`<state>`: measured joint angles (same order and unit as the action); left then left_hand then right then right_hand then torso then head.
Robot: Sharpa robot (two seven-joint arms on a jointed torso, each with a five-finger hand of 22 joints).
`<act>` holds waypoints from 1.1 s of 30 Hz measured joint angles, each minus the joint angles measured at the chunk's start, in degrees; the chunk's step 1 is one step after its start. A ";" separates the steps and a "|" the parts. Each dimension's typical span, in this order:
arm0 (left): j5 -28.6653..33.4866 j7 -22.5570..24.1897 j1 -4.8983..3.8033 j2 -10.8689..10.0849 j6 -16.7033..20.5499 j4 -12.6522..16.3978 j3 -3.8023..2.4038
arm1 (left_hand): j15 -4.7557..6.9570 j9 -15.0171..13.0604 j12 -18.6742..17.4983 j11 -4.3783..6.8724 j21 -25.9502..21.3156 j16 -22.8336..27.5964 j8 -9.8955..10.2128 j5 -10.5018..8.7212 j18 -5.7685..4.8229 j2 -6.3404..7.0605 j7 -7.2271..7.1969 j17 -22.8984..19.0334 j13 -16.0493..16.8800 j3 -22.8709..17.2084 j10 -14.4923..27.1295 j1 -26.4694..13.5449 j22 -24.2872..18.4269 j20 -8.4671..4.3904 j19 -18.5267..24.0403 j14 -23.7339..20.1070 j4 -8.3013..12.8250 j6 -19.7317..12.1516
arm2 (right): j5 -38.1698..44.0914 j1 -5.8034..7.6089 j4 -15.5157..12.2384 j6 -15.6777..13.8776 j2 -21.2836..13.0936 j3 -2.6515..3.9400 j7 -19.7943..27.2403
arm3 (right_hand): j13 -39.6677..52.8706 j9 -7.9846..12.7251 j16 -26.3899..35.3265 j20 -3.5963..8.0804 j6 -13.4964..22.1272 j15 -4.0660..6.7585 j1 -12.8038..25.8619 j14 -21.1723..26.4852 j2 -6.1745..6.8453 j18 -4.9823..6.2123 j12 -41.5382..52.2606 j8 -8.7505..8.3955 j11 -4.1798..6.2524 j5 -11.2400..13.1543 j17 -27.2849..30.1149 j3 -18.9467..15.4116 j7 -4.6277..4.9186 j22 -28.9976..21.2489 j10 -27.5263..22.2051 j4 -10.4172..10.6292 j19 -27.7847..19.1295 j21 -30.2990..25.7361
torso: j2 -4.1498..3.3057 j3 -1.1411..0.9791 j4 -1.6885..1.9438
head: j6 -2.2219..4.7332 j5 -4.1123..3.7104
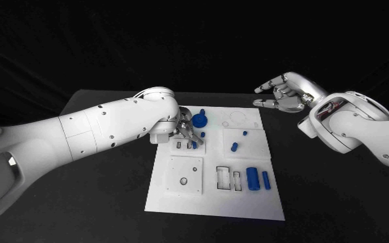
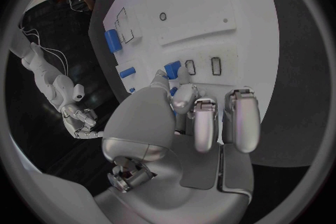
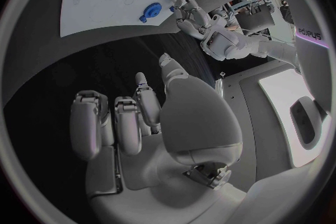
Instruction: Assemble the parts on the task board
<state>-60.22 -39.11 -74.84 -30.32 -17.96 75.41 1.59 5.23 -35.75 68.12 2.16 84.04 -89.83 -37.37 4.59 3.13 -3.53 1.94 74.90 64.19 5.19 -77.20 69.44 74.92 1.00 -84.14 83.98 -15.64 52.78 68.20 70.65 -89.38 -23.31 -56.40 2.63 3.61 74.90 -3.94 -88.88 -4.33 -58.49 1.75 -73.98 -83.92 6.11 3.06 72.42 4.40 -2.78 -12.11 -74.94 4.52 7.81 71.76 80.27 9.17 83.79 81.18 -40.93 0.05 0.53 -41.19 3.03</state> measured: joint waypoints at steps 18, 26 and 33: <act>0.11 -0.02 -0.04 0.21 -0.56 -0.01 0.03 | 0.54 -1.07 0.00 0.07 0.00 0.00 0.40 3.57 0.01 1.63 -0.44 0.04 -0.11 -7.59 0.07 6.01 -0.01 -0.21 0.21 0.07 2.29 -0.84 | 0.05 -0.06 -0.25 0.59 0.05 -0.01 -0.10 | 0.00 0.00 0.22 0.00 0.00 0.00 0.00 0.00 0.00 0.00 0.00 0.00 0.00 -0.22 0.01 0.00 0.00 0.00 0.00 0.00 0.00 0.00 | 0.00 -0.03 0.03 | -0.27 -0.09; 0.54 0.00 -0.08 0.05 -0.34 0.16 0.02 | 0.61 -1.72 -1.42 -0.05 -0.19 0.00 2.01 15.99 0.00 5.66 0.03 0.04 -0.99 -17.17 0.62 10.72 -0.01 -0.73 0.11 0.00 -2.37 -2.38 | 0.06 -0.08 -0.22 0.70 0.12 -0.01 -0.13 | 0.00 0.00 0.22 0.00 0.00 0.00 -0.30 0.00 -0.31 0.00 0.00 0.00 0.00 -0.22 0.02 0.00 0.00 0.00 0.00 0.00 0.00 0.00 | -0.01 -0.03 0.02 | -0.40 -0.09; 1.36 0.13 0.06 -0.60 1.60 0.94 0.07 | 0.49 -4.57 -1.42 -0.01 -0.29 0.00 0.66 17.59 0.00 12.41 0.23 0.03 -1.13 -29.66 -0.20 5.23 -0.01 -0.72 0.11 0.12 -1.54 -2.19 | 0.09 -0.09 -0.10 0.81 0.16 -0.01 -0.15 | 0.00 0.00 0.22 0.00 0.00 0.00 -0.30 0.00 -0.30 0.00 0.00 0.00 0.00 -0.22 0.02 0.00 0.00 0.00 0.00 0.00 0.00 0.00 | 0.01 -0.05 0.05 | -0.36 -0.17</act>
<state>-58.85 -38.97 -74.77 -30.92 -16.37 76.35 1.66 5.72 -40.32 66.70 2.15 83.75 -89.83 -36.72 22.18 3.13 8.88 2.17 74.93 63.06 -24.47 -77.40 74.67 74.91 0.28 -84.03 84.09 -17.18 50.59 68.29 70.56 -89.48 -22.50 -56.24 2.62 3.45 74.90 -3.95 -88.65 -4.32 -58.49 1.75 -74.28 -83.91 5.81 3.06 72.42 4.40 -2.78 -12.33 -74.92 4.52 7.81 71.77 80.27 9.17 83.79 81.18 -40.92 0.01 0.58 -41.56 2.86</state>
